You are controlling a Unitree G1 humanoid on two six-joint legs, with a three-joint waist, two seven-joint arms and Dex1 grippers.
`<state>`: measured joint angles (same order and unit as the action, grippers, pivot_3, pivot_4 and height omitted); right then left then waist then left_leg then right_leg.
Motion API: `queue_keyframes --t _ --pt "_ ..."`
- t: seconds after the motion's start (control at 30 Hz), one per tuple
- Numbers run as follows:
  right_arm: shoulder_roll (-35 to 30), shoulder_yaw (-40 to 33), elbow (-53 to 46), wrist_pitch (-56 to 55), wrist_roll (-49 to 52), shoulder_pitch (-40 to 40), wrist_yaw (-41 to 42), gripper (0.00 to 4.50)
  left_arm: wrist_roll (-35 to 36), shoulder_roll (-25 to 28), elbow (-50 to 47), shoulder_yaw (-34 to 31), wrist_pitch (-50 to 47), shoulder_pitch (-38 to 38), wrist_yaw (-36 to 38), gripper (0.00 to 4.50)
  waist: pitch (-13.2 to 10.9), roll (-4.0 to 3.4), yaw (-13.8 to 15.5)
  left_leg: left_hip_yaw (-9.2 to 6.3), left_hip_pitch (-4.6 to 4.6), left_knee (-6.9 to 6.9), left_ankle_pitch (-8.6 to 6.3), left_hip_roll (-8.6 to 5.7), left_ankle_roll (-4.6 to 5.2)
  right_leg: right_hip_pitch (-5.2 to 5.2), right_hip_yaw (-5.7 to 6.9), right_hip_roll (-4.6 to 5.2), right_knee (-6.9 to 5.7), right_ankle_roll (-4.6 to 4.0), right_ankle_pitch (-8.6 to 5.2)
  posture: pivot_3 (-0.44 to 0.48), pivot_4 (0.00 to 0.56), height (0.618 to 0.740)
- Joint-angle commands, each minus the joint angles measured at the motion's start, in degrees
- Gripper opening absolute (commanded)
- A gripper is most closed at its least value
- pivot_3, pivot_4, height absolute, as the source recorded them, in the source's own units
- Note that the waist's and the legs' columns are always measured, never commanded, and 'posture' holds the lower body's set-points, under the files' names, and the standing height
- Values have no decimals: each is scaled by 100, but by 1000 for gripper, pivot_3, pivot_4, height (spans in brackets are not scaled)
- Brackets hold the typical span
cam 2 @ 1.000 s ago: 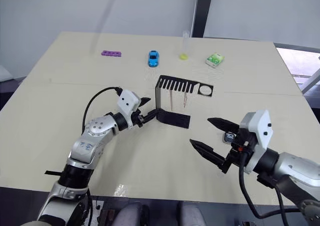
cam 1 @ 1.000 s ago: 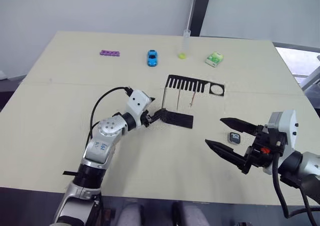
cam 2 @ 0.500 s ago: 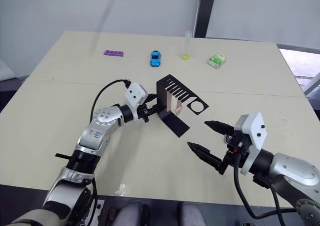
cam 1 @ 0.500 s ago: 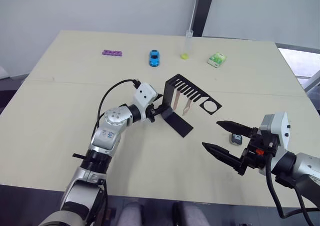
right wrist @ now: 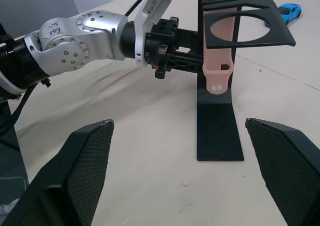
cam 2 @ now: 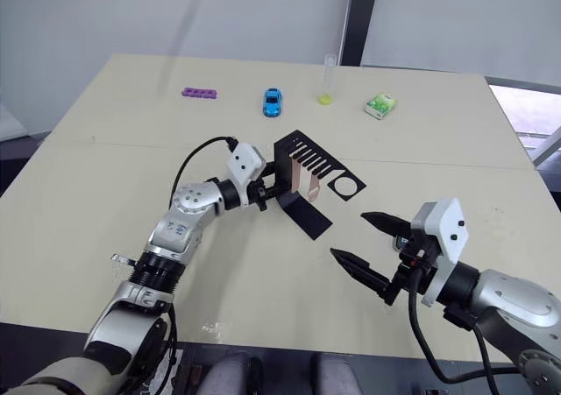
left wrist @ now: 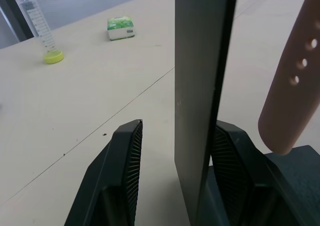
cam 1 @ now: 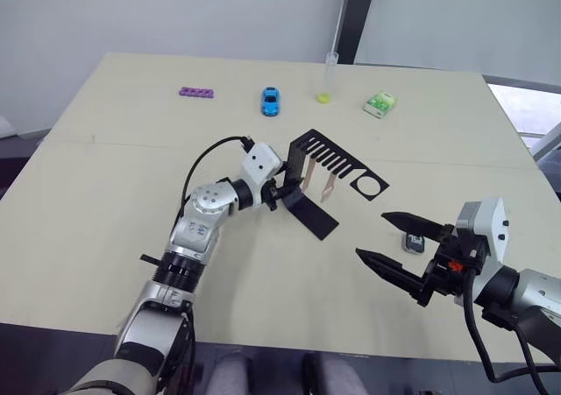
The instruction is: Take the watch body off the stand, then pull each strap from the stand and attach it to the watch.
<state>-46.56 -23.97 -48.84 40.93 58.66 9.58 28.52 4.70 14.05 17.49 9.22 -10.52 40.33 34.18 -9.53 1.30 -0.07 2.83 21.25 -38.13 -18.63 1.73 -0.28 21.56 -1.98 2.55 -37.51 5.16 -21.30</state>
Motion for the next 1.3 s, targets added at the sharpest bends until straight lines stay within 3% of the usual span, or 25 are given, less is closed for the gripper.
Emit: queue_keyframes --t 0.03,0.17,0.53,0.9,1.1,1.3 --pt "58 -48 -122 -157 -18 -34 -99 4500 -26 -57 -39 -20 153 162 27 1643 0 0 1 0 0 0 0 0 0 0 0 0 0 0 0 0 150 740" --pt "79 -7 -100 -183 -88 -50 -107 4500 -23 -105 -84 -18 147 153 70 54 0 0 2 0 1 0 0 0 0 0 0 0 0 0 0 0 150 740" --pt "167 49 -206 -226 -211 -38 -292 4500 -50 -396 -408 -97 -102 4 -382 54 0 0 9 0 1 0 0 0 0 0 0 1 0 0 0 0 150 740" --pt "1195 1037 -331 87 -959 -1029 -2398 4500 -475 -1306 -1105 61 -541 -402 -1833 54 0 0 -13 1 5 1 2 1 -3 8 -2 1 -2 0 0 0 150 740" --pt "1553 1994 -281 469 -1741 -1643 -3145 4500 -614 -1549 -1244 235 -867 -498 -2081 54 0 0 -1 2 7 0 3 0 -5 12 -3 2 -6 0 0 0 150 740" --pt "1889 2288 -145 710 -2186 -1846 -3426 4500 -493 -1575 -1362 172 -1405 -329 -1984 54 0 0 -3 1 8 3 3 0 -5 13 -1 2 -5 0 0 0 150 740"
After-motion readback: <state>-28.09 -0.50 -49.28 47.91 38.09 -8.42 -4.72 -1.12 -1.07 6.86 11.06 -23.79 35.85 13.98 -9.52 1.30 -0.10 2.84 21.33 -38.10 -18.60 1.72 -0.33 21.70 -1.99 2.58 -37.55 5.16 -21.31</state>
